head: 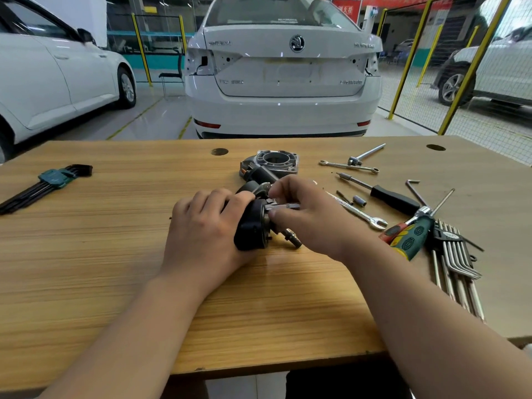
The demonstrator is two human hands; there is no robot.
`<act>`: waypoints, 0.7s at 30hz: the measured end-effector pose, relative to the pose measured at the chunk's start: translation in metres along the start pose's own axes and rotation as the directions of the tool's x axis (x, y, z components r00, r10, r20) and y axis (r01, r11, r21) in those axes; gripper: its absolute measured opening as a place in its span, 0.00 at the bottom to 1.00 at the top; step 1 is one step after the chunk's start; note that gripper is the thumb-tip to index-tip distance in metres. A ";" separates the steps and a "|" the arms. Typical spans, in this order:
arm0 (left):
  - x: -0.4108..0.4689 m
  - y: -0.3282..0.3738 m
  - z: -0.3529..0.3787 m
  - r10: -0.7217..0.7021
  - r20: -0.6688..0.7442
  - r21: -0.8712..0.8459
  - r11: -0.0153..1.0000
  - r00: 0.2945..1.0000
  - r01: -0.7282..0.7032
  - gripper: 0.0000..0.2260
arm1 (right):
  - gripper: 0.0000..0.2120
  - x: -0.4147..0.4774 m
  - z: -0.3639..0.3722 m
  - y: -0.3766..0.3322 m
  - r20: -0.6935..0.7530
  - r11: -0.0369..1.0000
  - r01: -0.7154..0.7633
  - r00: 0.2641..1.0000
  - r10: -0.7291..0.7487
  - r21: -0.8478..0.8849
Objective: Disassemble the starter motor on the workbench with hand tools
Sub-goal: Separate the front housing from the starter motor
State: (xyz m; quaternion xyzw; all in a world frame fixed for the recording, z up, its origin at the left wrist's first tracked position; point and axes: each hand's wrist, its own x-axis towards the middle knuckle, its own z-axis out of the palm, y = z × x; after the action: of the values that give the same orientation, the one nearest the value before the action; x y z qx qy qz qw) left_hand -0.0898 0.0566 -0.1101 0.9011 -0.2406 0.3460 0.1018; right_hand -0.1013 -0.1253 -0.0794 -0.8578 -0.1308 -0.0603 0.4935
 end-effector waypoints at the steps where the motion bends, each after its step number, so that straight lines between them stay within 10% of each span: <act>1: 0.000 -0.001 0.000 -0.002 0.008 0.003 1.000 1.000 0.002 0.32 | 0.06 0.001 0.002 0.001 -0.010 1.000 -0.002 1.000 0.002 0.024; 7: -0.005 -0.004 -0.006 0.063 0.144 0.067 0.995 0.988 -0.073 0.37 | 0.09 0.003 0.008 0.005 -0.086 0.969 -0.031 0.996 0.010 -0.246; 21: -0.011 0.004 -0.014 0.018 0.234 0.086 0.996 0.972 -0.039 0.38 | 0.08 -0.015 0.008 0.020 0.008 0.998 0.005 1.000 -0.005 0.067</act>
State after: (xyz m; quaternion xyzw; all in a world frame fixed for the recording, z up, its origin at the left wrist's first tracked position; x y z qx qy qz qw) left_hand -0.1074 0.0622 -0.1068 0.9356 -0.2480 0.2500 0.0272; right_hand -0.1098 -0.1305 -0.1034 -0.8406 -0.1368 -0.0538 0.5213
